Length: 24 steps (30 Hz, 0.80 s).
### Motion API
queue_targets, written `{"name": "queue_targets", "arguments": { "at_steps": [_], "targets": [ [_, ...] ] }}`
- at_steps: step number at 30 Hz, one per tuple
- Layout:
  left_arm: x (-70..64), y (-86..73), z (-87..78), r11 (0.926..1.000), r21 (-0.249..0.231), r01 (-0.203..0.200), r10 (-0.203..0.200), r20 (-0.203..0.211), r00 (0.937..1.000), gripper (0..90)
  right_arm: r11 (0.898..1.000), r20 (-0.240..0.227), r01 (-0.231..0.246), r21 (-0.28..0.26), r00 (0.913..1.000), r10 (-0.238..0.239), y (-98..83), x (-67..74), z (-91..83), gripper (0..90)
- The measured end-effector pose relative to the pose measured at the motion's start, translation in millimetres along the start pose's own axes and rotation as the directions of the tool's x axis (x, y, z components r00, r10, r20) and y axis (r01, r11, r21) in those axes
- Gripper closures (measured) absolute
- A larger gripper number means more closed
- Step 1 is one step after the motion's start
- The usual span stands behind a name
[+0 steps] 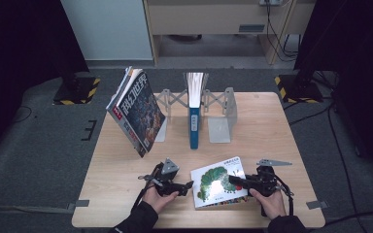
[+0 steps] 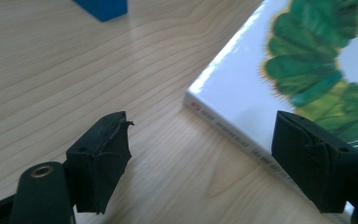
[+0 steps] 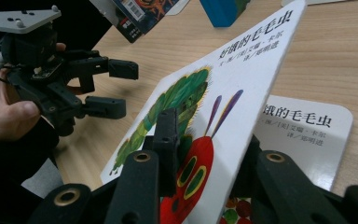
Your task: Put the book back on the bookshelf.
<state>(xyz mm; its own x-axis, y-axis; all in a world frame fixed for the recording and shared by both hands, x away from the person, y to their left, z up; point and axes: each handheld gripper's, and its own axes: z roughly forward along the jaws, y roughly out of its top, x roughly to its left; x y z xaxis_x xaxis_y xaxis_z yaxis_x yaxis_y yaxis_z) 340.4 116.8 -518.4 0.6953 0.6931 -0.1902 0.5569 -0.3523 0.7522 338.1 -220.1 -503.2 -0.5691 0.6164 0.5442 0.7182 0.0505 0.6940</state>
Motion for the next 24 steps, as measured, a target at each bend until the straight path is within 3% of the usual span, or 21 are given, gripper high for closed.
{"name": "queue_targets", "arguments": {
  "at_steps": [3,11,16,24],
  "targets": [
    [-6.8,-0.1,2.0,0.9999,0.012,-0.007,0.007,0.042,0.9991,19.4,1.000,-0.009,0.002,-0.007,1.0000,-0.002,0.7,0.9,-0.7,72.9],
    [-20.6,-2.5,10.1,0.9981,0.041,-0.046,0.042,0.104,0.9937,19.8,0.999,-0.040,0.020,-0.047,0.9990,-0.022,4.3,5.3,-5.1,78.3],
    [-19.8,-3.5,11.6,0.9993,0.035,-0.015,0.010,0.130,0.9915,17.8,0.997,-0.064,0.042,-0.069,0.9969,-0.047,6.9,8.2,-9.7,80.1],
    [-21.8,-4.5,15.8,0.9988,0.043,-0.023,0.014,0.181,0.9835,12.3,0.989,-0.100,0.073,-0.127,0.9912,-0.087,9.0,12.1,-15.9,82.2]
  ]
}}
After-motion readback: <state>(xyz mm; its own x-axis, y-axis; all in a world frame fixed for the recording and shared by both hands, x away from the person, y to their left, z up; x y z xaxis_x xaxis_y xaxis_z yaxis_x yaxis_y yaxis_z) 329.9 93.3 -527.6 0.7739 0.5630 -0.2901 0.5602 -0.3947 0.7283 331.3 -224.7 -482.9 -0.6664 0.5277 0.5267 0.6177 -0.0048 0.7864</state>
